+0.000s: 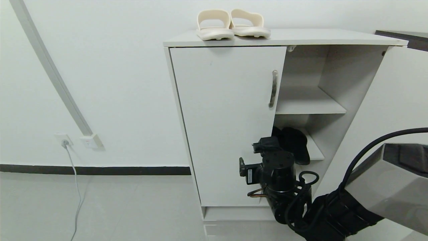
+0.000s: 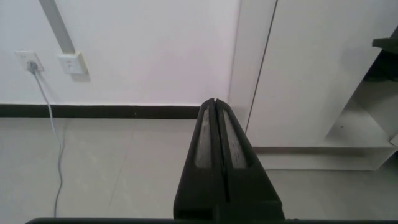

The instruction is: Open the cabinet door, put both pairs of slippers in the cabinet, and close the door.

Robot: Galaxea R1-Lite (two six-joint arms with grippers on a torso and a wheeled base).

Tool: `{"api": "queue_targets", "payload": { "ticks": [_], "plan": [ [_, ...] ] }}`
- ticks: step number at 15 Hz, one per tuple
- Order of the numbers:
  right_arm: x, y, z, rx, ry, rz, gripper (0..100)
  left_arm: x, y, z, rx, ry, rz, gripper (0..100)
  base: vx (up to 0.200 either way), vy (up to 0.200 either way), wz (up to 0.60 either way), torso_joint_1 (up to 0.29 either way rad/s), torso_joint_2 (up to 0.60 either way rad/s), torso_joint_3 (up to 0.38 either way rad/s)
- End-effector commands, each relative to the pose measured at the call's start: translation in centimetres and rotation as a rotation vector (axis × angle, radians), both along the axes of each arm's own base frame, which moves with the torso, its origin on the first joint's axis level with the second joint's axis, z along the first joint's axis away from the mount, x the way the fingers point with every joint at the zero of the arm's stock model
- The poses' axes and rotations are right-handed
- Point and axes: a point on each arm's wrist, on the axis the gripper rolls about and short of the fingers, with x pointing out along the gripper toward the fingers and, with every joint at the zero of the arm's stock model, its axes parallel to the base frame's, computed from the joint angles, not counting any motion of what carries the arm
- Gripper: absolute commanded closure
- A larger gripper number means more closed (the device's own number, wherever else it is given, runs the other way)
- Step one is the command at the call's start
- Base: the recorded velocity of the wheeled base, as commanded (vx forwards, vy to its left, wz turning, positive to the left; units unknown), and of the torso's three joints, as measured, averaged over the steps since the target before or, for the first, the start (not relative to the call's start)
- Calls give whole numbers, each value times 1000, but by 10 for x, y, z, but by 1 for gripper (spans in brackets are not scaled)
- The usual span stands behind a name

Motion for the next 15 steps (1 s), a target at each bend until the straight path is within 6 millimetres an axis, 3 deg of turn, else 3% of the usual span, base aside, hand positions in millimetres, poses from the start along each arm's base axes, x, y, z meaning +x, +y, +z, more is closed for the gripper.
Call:
{"api": "queue_targets", "payload": {
  "ticks": [1, 4, 15],
  "plan": [
    [1, 0, -2, -4, 5, 3, 0, 0, 0, 0, 0, 2, 0, 100, 0, 0, 0, 0, 0, 0],
    [2, -1, 0, 26, -21, 16, 0, 0, 0, 0, 0, 2, 0, 100, 0, 0, 0, 0, 0, 0],
    [2, -4, -20, -28, 7, 31, 0, 0, 0, 0, -3, 1, 1, 100, 0, 0, 0, 0, 0, 0]
  ]
}}
